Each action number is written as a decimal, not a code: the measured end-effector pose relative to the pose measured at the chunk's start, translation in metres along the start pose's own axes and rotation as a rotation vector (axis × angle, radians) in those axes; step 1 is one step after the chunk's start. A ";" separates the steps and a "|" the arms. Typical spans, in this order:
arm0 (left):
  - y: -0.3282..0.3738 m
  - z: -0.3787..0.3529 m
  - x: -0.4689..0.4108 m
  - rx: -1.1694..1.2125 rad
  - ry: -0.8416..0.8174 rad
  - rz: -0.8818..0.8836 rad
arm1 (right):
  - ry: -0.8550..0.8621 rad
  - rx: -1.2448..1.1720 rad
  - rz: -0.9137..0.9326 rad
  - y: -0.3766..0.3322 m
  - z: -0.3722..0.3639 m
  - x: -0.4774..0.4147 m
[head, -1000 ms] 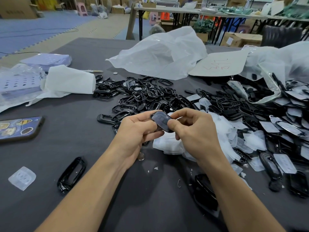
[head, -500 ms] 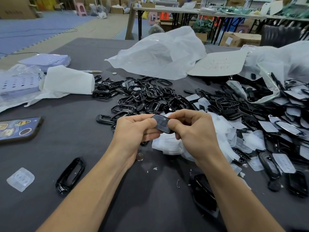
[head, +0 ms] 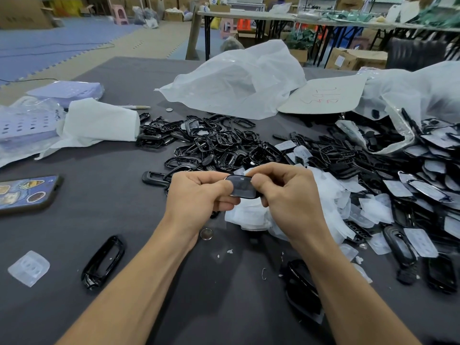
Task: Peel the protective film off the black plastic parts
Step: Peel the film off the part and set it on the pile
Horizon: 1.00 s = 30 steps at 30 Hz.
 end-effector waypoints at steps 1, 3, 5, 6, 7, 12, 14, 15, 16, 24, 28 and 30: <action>0.000 0.000 0.000 0.008 0.017 -0.003 | 0.014 0.009 0.001 -0.001 0.001 0.001; 0.000 -0.002 0.002 0.017 0.031 -0.009 | 0.026 0.073 0.018 -0.004 -0.001 0.005; 0.002 -0.007 0.005 0.015 0.005 -0.029 | 0.033 0.145 0.039 -0.007 -0.005 0.009; 0.003 -0.009 0.006 0.001 -0.015 -0.049 | 0.035 0.159 0.042 -0.007 -0.007 0.009; 0.006 -0.011 0.006 -0.023 -0.032 -0.074 | 0.035 0.161 0.041 -0.006 -0.007 0.008; 0.018 -0.011 0.009 -0.156 -0.027 -0.171 | -0.033 0.087 0.041 -0.005 -0.009 0.005; 0.017 -0.010 0.007 -0.182 -0.021 -0.179 | -0.059 0.066 0.039 -0.005 -0.012 0.005; 0.015 -0.009 0.006 -0.183 -0.015 -0.177 | -0.067 0.059 0.040 -0.005 -0.013 0.004; 0.014 -0.008 0.005 -0.179 -0.008 -0.174 | -0.075 0.050 0.042 -0.005 -0.013 0.003; 0.014 -0.007 0.004 -0.172 0.028 -0.195 | -0.124 -0.051 -0.012 0.002 -0.011 0.000; 0.016 -0.003 0.005 -0.167 0.076 -0.215 | -0.058 -0.131 -0.040 0.006 -0.009 0.000; 0.019 -0.002 0.006 -0.164 0.081 -0.230 | -0.043 -0.102 -0.031 0.006 -0.009 0.002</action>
Point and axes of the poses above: each hand's wrist, its own x-axis away from the middle knuckle, its own z-axis out of the back of the hand, y = z × x, the point moved 10 cm from there along -x, towards the middle knuckle, and after that the axes turned 4 degrees about -z, right-handed, at the moved point
